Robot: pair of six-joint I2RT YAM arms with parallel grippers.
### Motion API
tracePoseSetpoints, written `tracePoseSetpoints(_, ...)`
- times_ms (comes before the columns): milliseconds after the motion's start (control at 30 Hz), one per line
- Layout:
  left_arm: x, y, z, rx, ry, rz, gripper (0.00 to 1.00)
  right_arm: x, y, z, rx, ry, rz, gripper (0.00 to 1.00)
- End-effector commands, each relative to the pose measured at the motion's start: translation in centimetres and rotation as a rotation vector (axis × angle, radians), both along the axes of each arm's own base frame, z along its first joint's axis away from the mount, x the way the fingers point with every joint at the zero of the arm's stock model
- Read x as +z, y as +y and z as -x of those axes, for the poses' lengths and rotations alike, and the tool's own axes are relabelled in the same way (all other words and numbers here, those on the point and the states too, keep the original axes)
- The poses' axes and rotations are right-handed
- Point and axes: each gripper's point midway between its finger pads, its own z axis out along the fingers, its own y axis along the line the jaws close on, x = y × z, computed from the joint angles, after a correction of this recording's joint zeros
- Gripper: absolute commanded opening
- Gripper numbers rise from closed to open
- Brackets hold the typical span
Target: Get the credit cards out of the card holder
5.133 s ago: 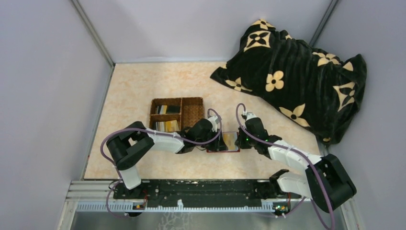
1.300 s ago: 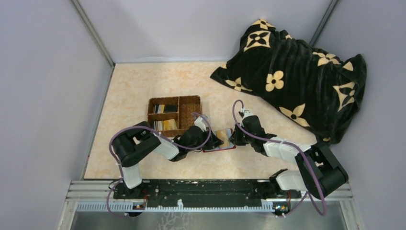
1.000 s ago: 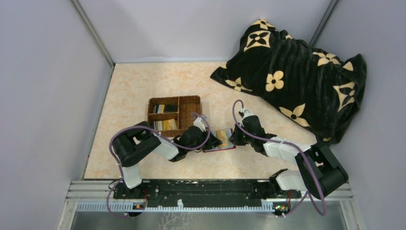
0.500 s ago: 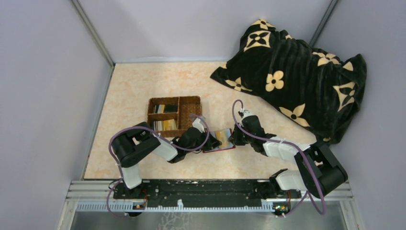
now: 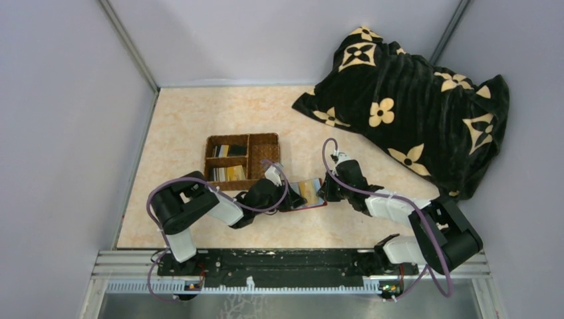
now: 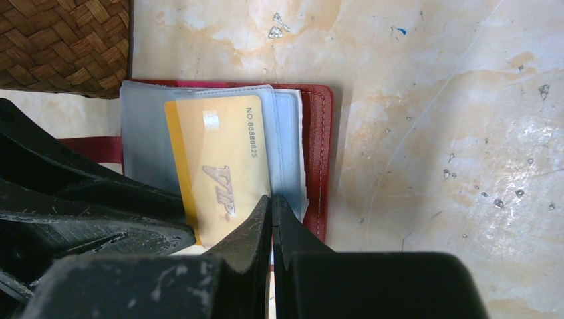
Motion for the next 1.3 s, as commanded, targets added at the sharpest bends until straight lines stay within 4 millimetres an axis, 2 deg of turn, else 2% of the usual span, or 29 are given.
tracePoseSetpoints(0,0.6,0.2,0.1,0.000,-0.028,0.004,0.28,-4.0,-2.2,3.4,0.007,0.164,0.126,0.00)
tracePoseSetpoints(133,0.4,0.3,0.1,0.001,-0.026,0.001,0.23,-4.0,-2.2,3.4,0.007,0.164,0.126,0.00)
tracePoseSetpoints(433,0.5,-0.3,0.2,-0.020,-0.027,0.010,0.00,-4.0,-2.2,3.4,0.008,0.165,0.126,0.00)
tracePoseSetpoints(667,0.8,0.8,0.1,0.005,-0.047,-0.015,0.00,-3.9,-2.4,3.4,-0.002,0.160,0.129,0.00)
tracePoseSetpoints(1067,3.2,3.3,-0.4,0.037,-0.138,-0.125,0.00,-4.0,-2.4,3.4,-0.003,0.164,0.133,0.00)
tracePoseSetpoints(1267,3.3,4.6,0.3,0.033,-0.126,-0.175,0.00,-4.0,-2.3,3.4,-0.002,0.166,0.133,0.00)
